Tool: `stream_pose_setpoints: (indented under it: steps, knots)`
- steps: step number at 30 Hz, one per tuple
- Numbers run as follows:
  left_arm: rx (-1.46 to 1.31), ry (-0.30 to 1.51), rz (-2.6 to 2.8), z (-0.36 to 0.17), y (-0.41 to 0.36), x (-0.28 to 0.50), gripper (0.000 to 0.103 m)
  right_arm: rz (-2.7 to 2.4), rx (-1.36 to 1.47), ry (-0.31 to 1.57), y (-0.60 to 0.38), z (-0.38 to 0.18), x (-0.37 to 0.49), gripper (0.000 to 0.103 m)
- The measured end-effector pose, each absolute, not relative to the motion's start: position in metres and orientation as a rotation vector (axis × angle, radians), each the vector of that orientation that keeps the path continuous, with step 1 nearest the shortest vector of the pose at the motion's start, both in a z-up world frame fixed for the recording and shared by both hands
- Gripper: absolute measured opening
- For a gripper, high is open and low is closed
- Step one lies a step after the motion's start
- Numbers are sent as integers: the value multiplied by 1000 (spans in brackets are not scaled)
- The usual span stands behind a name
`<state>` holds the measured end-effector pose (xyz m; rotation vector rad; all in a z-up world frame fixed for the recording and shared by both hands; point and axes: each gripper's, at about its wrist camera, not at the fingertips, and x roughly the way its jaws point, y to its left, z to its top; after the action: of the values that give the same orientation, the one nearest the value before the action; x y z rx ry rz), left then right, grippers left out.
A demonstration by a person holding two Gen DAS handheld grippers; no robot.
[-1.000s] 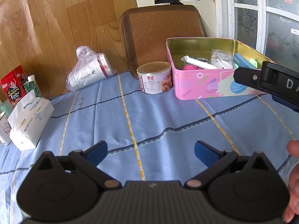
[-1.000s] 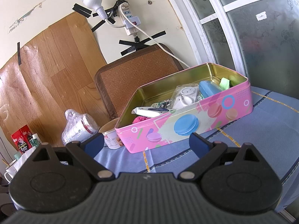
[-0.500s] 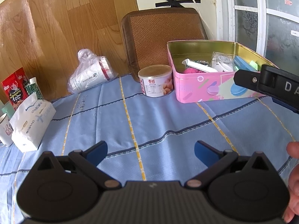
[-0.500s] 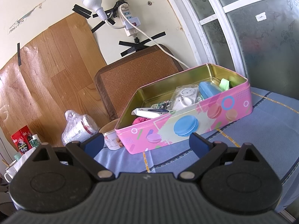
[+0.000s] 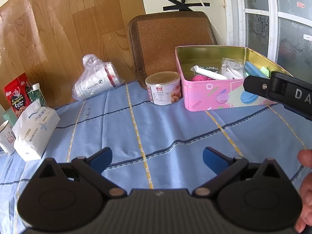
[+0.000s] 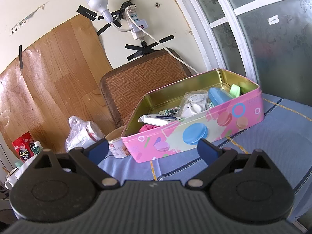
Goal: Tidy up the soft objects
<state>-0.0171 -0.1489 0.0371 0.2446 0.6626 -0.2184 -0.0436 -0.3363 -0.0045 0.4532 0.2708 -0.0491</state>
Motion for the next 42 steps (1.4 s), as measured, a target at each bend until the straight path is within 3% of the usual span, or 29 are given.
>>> stream_pose_setpoints:
  steps: [42]
  knots:
    - [245,681,-229,33,-150,-17,103,-48,454,274,-337,-8,-41,99]
